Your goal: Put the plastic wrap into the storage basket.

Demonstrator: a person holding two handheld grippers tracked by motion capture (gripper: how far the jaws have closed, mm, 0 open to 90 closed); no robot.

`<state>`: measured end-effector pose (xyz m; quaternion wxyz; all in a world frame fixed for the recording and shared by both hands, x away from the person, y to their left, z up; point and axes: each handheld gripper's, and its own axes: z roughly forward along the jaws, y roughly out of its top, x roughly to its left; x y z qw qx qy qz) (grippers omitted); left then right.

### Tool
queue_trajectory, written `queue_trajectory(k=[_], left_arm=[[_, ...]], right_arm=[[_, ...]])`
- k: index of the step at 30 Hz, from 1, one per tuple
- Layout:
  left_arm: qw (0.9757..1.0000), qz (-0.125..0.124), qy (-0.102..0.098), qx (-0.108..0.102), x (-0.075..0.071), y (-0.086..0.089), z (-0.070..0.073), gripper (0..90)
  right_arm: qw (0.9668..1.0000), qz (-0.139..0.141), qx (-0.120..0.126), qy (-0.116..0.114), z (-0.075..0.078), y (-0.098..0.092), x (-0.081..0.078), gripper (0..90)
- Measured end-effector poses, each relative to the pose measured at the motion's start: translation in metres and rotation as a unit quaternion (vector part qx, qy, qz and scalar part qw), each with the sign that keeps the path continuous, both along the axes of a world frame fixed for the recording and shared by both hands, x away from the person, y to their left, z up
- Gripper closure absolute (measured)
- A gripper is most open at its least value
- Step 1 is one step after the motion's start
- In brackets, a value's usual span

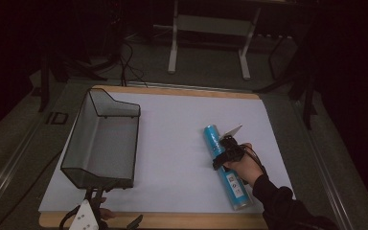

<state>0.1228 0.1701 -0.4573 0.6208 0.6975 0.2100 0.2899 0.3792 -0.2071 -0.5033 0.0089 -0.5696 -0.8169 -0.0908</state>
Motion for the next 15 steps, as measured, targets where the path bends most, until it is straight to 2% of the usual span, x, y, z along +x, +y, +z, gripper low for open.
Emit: queue_trajectory(k=[10, 12, 15], left_arm=[[1.0000, 0.001, 0.002, 0.000, 0.001, 0.000, -0.001, 0.6], [1.0000, 0.001, 0.002, 0.002, 0.001, 0.000, 0.000, 0.6], [1.0000, 0.002, 0.001, 0.002, 0.000, 0.000, 0.000, 0.6]], right_arm=[[0.9996, -0.009, 0.026, 0.005, 0.002, -0.006, 0.002, 31.5], [0.9996, -0.006, 0.027, 0.001, 0.006, -0.007, 0.002, 31.5], [0.9988, -0.004, 0.048, -0.009, 0.015, -0.009, 0.003, 31.5]])
